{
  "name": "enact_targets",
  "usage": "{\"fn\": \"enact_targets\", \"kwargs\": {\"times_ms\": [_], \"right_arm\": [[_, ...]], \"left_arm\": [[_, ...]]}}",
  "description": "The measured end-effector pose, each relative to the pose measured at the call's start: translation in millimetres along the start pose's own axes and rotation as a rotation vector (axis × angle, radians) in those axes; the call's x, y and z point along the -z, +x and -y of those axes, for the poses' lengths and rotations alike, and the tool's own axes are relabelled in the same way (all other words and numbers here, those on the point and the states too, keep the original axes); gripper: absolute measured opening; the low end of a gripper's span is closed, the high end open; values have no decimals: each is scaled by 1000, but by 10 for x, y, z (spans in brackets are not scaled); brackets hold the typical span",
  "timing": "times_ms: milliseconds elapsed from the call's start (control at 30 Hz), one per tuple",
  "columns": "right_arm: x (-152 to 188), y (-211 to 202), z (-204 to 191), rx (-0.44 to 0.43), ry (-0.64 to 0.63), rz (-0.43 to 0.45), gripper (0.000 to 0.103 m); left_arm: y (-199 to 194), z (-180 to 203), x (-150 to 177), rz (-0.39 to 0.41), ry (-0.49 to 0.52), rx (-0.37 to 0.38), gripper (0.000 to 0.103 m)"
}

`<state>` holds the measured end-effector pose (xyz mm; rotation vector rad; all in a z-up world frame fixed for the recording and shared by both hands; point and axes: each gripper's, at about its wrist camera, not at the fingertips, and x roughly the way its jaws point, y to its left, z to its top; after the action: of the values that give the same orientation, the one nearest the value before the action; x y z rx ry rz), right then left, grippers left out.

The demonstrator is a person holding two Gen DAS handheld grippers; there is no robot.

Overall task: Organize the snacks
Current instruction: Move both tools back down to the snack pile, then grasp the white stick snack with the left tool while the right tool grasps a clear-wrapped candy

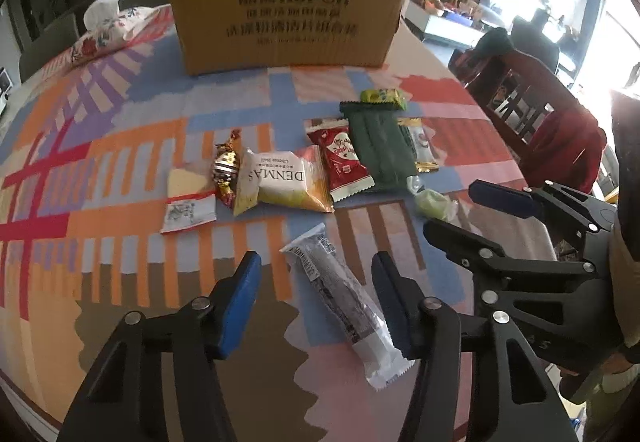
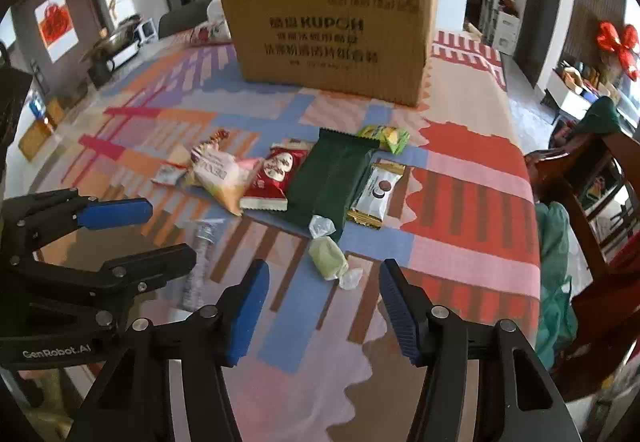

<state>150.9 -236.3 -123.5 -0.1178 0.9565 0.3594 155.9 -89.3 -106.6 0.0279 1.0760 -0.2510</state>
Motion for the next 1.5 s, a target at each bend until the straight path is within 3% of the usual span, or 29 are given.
{"fn": "enact_targets", "kwargs": {"times_ms": [300,567,633,800,1033,1500], "right_arm": [[-43,216,-27,19,-46,-32,45],[-72,229,-49,21,-40,-29,31],[-75,230,-59,27,-38,-28,22],[-58,197,-48,-2,3,-21,19],[-48,14,-66,-25,70,16,19],[-278,-590,-301,-27,66,180,19]], "left_arm": [[225,80,-14,-60,7,-12,43],[217,80,-15,-45,18,-6,25],[209,70,-13,-43,21,-6,24],[174,22,5,-29,10,7,22],[2,-13,19,27,24,10,20],[-635,-96,-140,239,48,10,18]]}}
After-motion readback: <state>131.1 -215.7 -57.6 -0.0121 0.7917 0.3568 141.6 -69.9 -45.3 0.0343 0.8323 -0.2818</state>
